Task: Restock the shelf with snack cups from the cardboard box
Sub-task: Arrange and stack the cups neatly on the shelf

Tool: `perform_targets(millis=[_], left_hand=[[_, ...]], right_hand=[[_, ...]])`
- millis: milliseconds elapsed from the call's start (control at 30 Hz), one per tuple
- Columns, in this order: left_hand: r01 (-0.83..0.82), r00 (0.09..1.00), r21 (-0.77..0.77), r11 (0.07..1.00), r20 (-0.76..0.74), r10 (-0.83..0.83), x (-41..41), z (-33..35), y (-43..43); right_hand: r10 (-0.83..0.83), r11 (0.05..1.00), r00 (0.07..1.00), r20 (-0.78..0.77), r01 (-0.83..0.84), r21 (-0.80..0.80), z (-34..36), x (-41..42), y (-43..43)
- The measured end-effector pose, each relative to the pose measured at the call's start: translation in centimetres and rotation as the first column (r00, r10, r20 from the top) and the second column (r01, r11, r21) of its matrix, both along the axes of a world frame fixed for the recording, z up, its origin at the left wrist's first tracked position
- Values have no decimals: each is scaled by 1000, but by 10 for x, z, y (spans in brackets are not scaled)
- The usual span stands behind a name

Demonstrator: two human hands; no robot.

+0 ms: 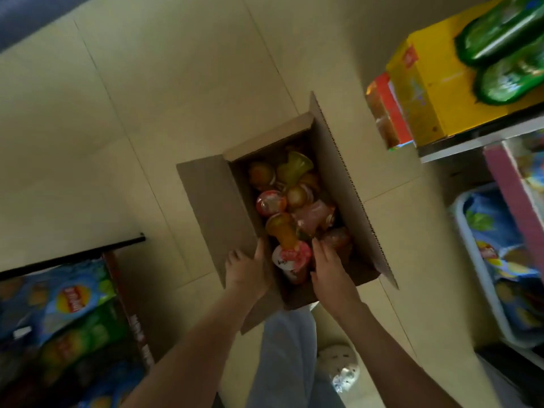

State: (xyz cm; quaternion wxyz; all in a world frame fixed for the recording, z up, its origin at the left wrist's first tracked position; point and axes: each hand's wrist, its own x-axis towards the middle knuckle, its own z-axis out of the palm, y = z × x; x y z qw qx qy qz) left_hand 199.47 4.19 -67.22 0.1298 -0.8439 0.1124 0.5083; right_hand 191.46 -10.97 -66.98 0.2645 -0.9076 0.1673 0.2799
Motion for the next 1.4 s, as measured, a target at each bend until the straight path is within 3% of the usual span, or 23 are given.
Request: perform_targets(millis=[100, 167, 233, 333, 433, 667, 700, 900, 1033, 1100, 1167, 1233, 1400], left_hand=[[123, 992, 109, 986, 8, -125, -10, -15, -2], [230, 970, 94, 969, 60, -236, -23, -25, -3], [312, 945, -48, 949, 121, -305, -39, -39, -4], [375, 927, -263, 889, 87, -366, -56, -60, -10], [392, 919, -345, 853, 107, -379, -61, -76, -14], [524, 852, -372, 766, 212, -479, -54, -108, -9], [549, 835, -391, 739, 291, -467, -56, -112, -8], [489, 870, -464, 738, 317, -377, -51, -99, -13], [469, 874, -538, 701, 395, -282, -44, -67, -28], [481, 853, -529, 699, 468, -232, -40, -52, -29], [456, 851, -525, 718, 494, -179, -36, -36, -27], [431, 842, -498, 752, 522, -136, -29, -14, -29], [407, 836, -569, 715, 547, -41, -10, 82, -58]], right_hand=[[-46, 991, 963, -267, 78, 111, -24, -2, 10], [30, 994, 933, -359, 11, 110, -33, -3, 11], [122, 988, 863, -491, -57, 146, -40, -1, 15], [182, 982, 745, -642, -107, 155, -47, 1, 19], [241, 970, 779, -579, -220, 108, -56, -6, 28], [379, 924, 825, -420, -362, 123, -88, -23, 9], [421, 906, 828, -369, -403, 130, -90, -23, 7], [440, 895, 865, -242, -443, 48, -94, -7, 9], [292, 956, 943, -161, -284, 75, -89, 1, 4], [114, 977, 992, -60, -101, 188, -78, -2, -2], [-147, 919, 988, -48, 154, 363, -58, -6, -8], [-296, 838, 952, -80, 299, 457, -32, -5, -11], [-459, 739, 888, -26, 398, 544, 55, 12, -24]])
